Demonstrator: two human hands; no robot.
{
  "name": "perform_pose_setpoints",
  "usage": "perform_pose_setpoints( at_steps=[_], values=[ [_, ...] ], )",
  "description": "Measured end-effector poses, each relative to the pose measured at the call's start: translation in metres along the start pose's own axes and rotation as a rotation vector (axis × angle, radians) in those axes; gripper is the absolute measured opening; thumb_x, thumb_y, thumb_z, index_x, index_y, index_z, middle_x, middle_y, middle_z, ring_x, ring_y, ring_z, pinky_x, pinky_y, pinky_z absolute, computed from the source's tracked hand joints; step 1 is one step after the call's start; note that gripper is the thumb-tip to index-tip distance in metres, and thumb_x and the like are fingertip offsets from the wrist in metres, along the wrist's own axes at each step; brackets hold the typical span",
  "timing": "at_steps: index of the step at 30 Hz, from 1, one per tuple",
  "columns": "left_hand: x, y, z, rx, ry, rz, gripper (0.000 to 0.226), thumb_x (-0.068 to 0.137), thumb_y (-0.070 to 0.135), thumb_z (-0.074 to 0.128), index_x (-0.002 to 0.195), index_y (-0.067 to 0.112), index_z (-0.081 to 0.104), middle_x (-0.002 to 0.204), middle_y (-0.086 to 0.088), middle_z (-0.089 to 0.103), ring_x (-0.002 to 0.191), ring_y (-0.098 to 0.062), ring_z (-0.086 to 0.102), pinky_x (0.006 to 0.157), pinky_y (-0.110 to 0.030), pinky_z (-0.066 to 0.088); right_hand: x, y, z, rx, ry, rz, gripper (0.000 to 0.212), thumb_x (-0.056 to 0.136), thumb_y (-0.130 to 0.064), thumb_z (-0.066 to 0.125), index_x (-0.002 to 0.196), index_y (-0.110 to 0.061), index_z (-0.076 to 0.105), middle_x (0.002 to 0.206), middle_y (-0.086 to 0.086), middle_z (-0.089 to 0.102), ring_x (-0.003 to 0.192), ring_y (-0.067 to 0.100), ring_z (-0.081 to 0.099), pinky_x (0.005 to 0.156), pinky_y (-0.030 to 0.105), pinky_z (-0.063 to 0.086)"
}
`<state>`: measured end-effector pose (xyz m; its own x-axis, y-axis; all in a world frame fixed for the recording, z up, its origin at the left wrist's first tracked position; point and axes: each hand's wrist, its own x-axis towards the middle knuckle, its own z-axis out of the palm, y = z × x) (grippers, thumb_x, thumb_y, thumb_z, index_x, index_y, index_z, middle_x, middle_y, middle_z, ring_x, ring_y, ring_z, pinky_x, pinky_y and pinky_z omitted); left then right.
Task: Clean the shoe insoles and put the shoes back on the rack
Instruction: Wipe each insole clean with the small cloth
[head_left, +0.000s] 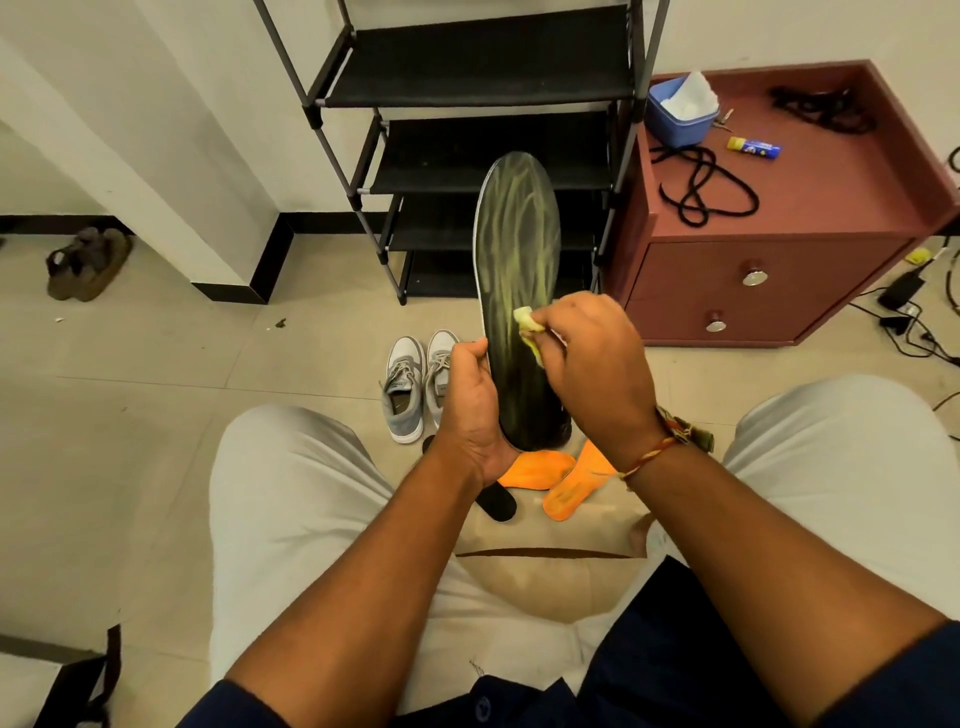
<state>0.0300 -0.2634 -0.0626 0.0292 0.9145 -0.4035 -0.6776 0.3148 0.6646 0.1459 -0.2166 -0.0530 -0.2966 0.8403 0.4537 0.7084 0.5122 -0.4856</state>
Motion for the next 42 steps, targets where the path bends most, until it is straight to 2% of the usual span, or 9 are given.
perform_pose_setpoints(
  at_steps=[4, 8, 14, 21, 26, 31, 35, 37, 42],
  values=[
    [0.002, -0.005, -0.002, 0.012, -0.016, 0.003, 0.056, 0.102, 0.042, 0.024, 0.105, 0.011, 0.07, 0.095, -0.013, 0.069, 0.091, -0.024, 0.064, 0.081, -0.036, 0.051, 0.0, 0.003, -0.001, 0.046, 0.027, 0.057, 0.011, 0.09, -0.017, 0.068, 0.097, -0.009, 0.072, 0.092, 0.006, 0.067, 0.086, 0.025, 0.06, 0.076, 0.035, 0.047],
    [0.005, 0.005, -0.008, -0.008, 0.038, 0.032, 0.057, 0.1, 0.042, 0.023, 0.109, 0.007, 0.068, 0.097, -0.013, 0.069, 0.094, -0.024, 0.068, 0.086, -0.035, 0.053, -0.012, -0.02, 0.001, 0.238, -0.16, 0.019, 0.012, 0.088, -0.018, 0.069, 0.096, -0.012, 0.075, 0.088, 0.001, 0.069, 0.084, 0.018, 0.061, 0.075, 0.037, 0.051],
    [0.008, 0.024, -0.017, -0.047, 0.13, 0.08, 0.064, 0.098, 0.047, 0.024, 0.107, 0.005, 0.071, 0.102, -0.015, 0.068, 0.091, -0.028, 0.064, 0.086, -0.037, 0.052, -0.021, -0.033, -0.002, 0.342, -0.341, -0.049, 0.014, 0.086, -0.016, 0.071, 0.099, -0.017, 0.077, 0.093, -0.003, 0.071, 0.087, 0.009, 0.059, 0.08, 0.024, 0.048],
    [0.0, 0.01, -0.006, -0.012, 0.061, 0.02, 0.057, 0.099, 0.044, 0.026, 0.123, 0.008, 0.063, 0.104, -0.012, 0.067, 0.097, -0.024, 0.065, 0.086, -0.036, 0.051, -0.011, -0.019, 0.001, 0.118, -0.11, -0.073, 0.022, 0.091, -0.019, 0.053, 0.094, -0.008, 0.072, 0.091, 0.007, 0.067, 0.088, 0.027, 0.059, 0.08, 0.036, 0.047],
    [-0.004, 0.004, 0.001, 0.095, 0.016, -0.015, 0.056, 0.102, 0.044, 0.023, 0.097, 0.012, 0.068, 0.085, -0.011, 0.069, 0.08, -0.022, 0.066, 0.072, -0.034, 0.054, 0.001, -0.002, -0.005, 0.003, 0.004, -0.01, 0.015, 0.093, -0.017, 0.062, 0.101, -0.008, 0.072, 0.094, 0.009, 0.065, 0.089, 0.027, 0.058, 0.076, 0.038, 0.049],
    [-0.004, 0.006, 0.003, 0.136, 0.1, -0.011, 0.066, 0.104, 0.062, 0.024, 0.132, 0.017, 0.063, 0.124, -0.013, 0.071, 0.114, -0.026, 0.069, 0.091, -0.042, 0.056, -0.001, -0.002, -0.002, 0.012, -0.101, -0.005, 0.014, 0.092, -0.015, 0.064, 0.1, -0.011, 0.075, 0.089, 0.008, 0.064, 0.085, 0.027, 0.057, 0.07, 0.033, 0.045],
    [0.0, 0.016, -0.002, 0.145, 0.246, 0.06, 0.072, 0.101, 0.067, 0.028, 0.123, 0.011, 0.068, 0.124, -0.019, 0.069, 0.118, -0.033, 0.066, 0.104, -0.052, 0.051, -0.012, -0.009, 0.004, 0.027, -0.282, -0.069, 0.019, 0.087, -0.006, 0.066, 0.098, -0.015, 0.077, 0.09, 0.008, 0.065, 0.086, 0.028, 0.059, 0.07, 0.027, 0.037],
    [0.004, 0.021, -0.008, 0.134, 0.28, 0.066, 0.084, 0.097, 0.073, 0.028, 0.126, 0.005, 0.066, 0.126, -0.023, 0.066, 0.116, -0.035, 0.064, 0.112, -0.057, 0.042, -0.015, -0.011, 0.005, 0.027, -0.372, -0.112, 0.021, 0.087, -0.005, 0.066, 0.1, -0.017, 0.077, 0.093, 0.007, 0.066, 0.09, 0.028, 0.058, 0.072, 0.031, 0.044],
    [0.006, 0.019, -0.011, 0.072, 0.226, 0.034, 0.093, 0.092, 0.08, 0.027, 0.134, 0.004, 0.061, 0.122, -0.016, 0.064, 0.117, -0.032, 0.06, 0.117, -0.056, 0.036, -0.022, -0.012, 0.006, 0.007, -0.277, -0.168, 0.02, 0.081, -0.005, 0.076, 0.098, -0.016, 0.077, 0.09, 0.004, 0.066, 0.086, 0.024, 0.058, 0.072, 0.025, 0.039]
  ],
)
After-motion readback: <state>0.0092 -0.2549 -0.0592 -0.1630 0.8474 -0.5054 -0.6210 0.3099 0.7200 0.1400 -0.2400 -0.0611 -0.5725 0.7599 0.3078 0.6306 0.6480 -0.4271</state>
